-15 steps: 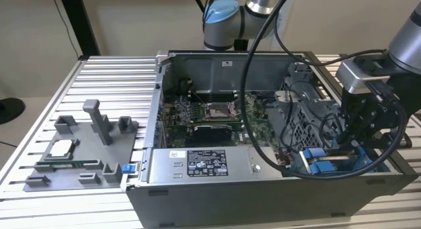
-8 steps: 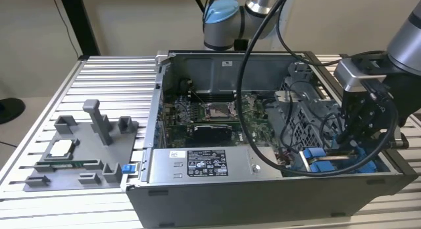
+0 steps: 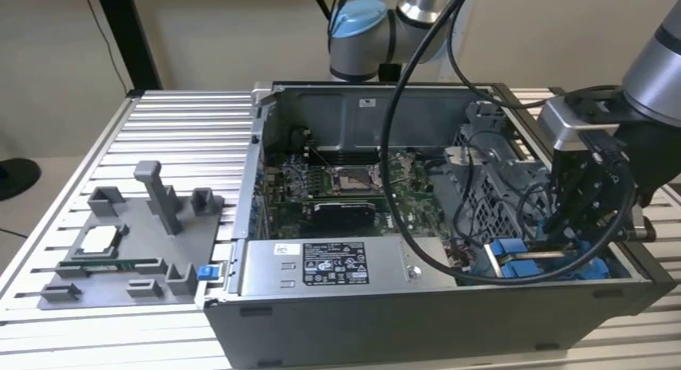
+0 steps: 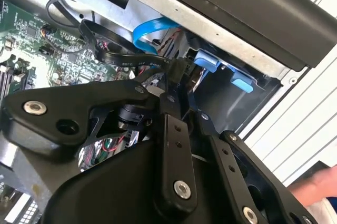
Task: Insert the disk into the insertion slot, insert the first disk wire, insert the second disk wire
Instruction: 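Insert the first disk wire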
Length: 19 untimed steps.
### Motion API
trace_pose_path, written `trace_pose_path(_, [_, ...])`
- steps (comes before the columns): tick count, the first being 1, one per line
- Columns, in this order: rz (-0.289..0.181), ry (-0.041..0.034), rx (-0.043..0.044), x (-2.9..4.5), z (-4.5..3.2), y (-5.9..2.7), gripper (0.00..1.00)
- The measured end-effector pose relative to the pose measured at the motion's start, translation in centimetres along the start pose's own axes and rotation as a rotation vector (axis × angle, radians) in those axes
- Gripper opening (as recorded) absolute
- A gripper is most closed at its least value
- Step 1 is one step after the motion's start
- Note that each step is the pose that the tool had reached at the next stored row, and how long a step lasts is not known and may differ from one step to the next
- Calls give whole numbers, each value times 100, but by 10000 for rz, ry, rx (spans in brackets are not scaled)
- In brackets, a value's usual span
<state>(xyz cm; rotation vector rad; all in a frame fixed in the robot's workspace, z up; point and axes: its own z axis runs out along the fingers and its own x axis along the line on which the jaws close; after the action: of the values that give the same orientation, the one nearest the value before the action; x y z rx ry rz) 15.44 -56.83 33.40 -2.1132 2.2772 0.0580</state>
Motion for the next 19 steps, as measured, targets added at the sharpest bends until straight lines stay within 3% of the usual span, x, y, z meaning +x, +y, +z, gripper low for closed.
trace_pose_path(7, [4,-15,-34,-1,-6,0,0])
trace_pose_path(19, [12,12,-238,-9,-245,1,0])
